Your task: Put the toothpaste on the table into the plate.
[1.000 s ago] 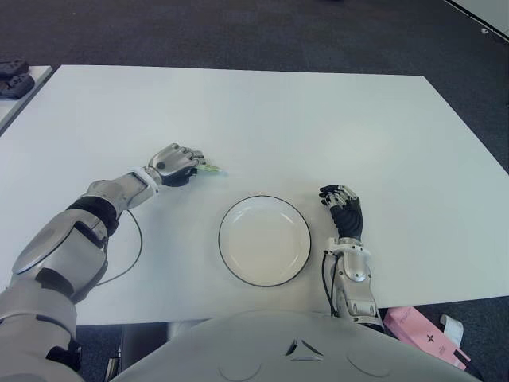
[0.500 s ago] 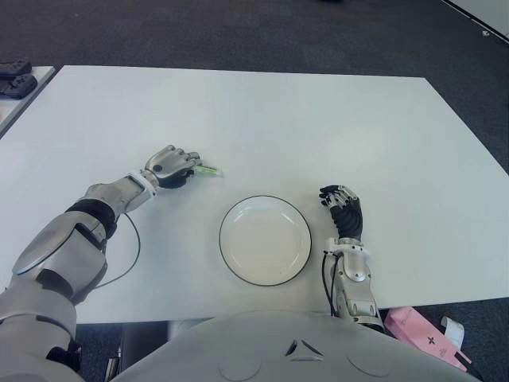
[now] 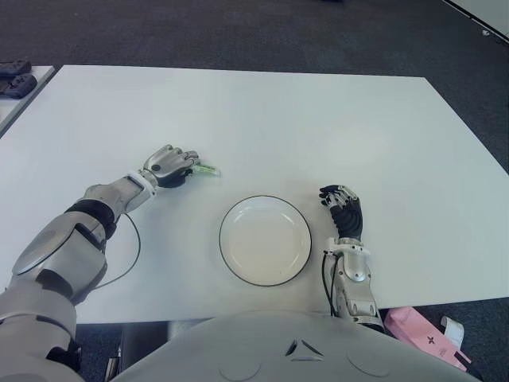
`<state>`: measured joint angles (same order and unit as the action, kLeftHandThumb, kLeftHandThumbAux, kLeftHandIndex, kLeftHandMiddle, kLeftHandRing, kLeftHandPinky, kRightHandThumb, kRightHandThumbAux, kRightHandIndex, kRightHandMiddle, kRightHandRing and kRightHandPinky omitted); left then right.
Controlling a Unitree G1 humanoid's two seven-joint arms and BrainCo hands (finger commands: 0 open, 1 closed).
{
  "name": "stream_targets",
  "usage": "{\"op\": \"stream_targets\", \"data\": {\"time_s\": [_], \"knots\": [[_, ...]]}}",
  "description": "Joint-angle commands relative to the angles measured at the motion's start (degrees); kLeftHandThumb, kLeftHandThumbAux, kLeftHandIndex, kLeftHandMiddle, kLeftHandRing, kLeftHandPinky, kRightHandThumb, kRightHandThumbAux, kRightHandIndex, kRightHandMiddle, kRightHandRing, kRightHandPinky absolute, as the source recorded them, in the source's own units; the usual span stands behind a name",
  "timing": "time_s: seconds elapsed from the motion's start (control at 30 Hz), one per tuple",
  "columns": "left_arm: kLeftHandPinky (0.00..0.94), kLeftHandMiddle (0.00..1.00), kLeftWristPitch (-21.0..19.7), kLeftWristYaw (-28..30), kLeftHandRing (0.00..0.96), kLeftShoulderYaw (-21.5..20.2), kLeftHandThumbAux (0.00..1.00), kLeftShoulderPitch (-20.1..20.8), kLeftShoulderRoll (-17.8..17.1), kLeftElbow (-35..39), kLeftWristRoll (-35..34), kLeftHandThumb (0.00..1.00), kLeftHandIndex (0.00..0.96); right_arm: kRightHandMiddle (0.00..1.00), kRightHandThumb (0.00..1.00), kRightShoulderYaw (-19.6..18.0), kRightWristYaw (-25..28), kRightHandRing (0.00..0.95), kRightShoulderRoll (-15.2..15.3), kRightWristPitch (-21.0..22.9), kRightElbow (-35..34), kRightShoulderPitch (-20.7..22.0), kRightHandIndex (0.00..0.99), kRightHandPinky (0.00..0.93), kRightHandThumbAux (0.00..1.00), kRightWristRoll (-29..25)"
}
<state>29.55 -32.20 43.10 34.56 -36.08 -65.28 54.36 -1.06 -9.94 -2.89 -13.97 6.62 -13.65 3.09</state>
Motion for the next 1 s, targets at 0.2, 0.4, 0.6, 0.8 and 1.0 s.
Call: {"op": "stream_targets", "data": {"time_s": [0.2,0.4,0.6,0.8,1.0], "knots": [[0.878,0.867,3.85,15.74,0.867,-12.3,0.698,-4.49,-0.03,6.15,-16.7,0.737,0.442,0.456,0.711,-0.1,0.07,0.434,-0.92,0.95,1.18,0.21,0.427,0.439,0.726,-0.52],[0.884,0.884,6.97,23.13,0.879,-19.34,0.7,-7.87,-1.07,14.66,-25.76,0.738,0.442,0.46,0.712,-0.37,0.28,0.441,-0.95,-0.39,2.79,0.97,0.427,0.447,0.726,-1.07],[0.879,0.891,3.49,31.98,0.883,-26.06,0.701,-13.22,-0.65,30.65,-35.38,0.74,0.442,0.464,0.712,-0.53,0.81,0.447,-0.87,-2.14,4.6,1.77,0.427,0.451,0.725,-1.62],[0.879,0.894,-1.18,35.96,0.885,-29.86,0.7,-16.89,1.53,41.74,-39.94,0.741,0.442,0.465,0.713,-0.55,1.04,0.45,-0.95,-2.66,5.2,2.08,0.427,0.452,0.725,-1.86],[0.88,0.898,-1.28,36.58,0.892,-31.83,0.7,-18.33,3.62,48.42,-40.12,0.743,0.442,0.466,0.713,-0.61,0.98,0.451,-0.96,-2.89,5.66,2.4,0.428,0.454,0.724,-1.91]]}}
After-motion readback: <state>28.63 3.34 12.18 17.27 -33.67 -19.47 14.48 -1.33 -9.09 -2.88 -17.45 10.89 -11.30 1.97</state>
